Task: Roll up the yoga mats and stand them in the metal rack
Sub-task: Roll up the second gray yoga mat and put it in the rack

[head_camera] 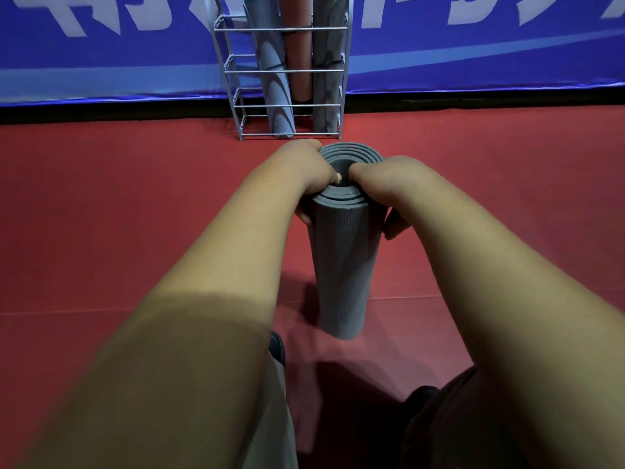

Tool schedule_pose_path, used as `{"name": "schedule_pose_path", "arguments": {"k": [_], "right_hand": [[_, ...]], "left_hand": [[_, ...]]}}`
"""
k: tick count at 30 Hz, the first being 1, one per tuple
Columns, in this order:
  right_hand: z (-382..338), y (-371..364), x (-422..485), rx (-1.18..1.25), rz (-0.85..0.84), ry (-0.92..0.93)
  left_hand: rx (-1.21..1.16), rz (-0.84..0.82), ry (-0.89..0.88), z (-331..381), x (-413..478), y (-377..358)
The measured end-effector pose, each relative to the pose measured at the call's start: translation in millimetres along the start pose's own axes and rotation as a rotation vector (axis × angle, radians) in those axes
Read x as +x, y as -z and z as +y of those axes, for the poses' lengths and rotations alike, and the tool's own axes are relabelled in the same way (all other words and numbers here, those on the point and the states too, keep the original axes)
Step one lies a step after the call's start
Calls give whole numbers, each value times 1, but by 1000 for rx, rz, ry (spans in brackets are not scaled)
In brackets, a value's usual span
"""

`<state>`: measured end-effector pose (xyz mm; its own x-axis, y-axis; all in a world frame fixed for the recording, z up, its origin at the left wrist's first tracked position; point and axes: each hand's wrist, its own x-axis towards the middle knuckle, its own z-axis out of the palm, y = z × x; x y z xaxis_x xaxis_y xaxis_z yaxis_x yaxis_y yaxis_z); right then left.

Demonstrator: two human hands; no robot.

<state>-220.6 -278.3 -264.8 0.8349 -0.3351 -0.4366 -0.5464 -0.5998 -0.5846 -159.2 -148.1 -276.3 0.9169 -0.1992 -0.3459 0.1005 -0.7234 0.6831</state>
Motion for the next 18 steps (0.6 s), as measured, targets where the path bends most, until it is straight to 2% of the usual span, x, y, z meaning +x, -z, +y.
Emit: {"name": "schedule_pose_path", "arguments": {"k": [3,7,9,16,18], "right_hand": [[-4,-2,2,-16,25,3],[-5,-3,5,48,-177,-61],[-5,-6,5,72,-217,-72],[-32,-29,-7,174,-66,45],[-40,-38,-13,219,-69,82]], "left_hand": [[-19,16,-3,-3,2,2],[-26,55,-25,-11,7,7],[-52,81,-34,-18,11,10],[-62,268,-109,-48,6,32],[-98,355,-127,-60,-2,43]]}}
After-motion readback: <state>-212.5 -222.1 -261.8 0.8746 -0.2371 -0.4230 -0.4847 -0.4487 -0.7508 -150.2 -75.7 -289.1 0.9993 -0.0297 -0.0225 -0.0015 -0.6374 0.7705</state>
